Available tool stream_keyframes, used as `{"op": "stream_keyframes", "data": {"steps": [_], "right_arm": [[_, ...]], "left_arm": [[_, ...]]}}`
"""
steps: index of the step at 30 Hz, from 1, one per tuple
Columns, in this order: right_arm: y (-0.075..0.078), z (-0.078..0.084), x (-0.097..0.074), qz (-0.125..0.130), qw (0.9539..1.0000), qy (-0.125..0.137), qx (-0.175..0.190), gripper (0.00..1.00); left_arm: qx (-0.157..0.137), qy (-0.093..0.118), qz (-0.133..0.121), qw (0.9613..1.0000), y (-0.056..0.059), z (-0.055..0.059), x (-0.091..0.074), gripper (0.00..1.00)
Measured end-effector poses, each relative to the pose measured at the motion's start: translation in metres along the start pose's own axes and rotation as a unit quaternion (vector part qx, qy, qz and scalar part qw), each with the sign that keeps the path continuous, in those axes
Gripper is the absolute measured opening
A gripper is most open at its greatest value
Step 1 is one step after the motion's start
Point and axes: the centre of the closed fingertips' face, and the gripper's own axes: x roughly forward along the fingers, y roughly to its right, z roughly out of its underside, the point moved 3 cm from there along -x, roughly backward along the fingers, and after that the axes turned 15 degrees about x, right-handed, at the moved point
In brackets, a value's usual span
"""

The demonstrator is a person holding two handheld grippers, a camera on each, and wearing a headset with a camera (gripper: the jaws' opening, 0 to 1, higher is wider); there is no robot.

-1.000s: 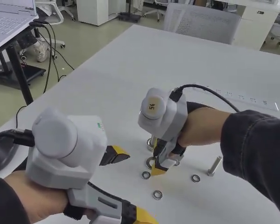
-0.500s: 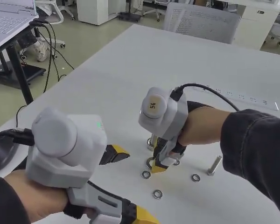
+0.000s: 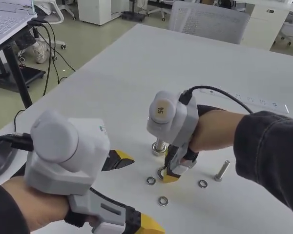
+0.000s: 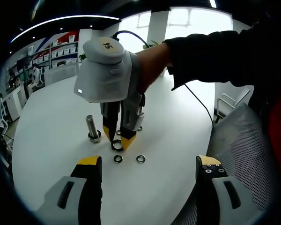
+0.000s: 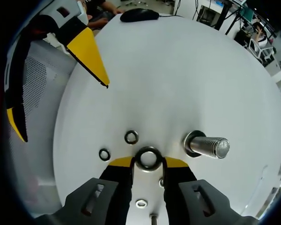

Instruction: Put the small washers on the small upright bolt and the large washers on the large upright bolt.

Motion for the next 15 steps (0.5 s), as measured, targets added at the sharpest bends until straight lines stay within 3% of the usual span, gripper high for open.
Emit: {"op": "stream_keyframes", "data": {"steps": [15], "right_arm": [[-0.0031, 0.0005, 0.0018, 0.006, 1.0000, -0.005, -0.006, 0.25]], "left_arm": [[-0.001, 0.001, 0.000, 1.0000, 0.0042, 0.0015, -0.0005, 0.81]]}}
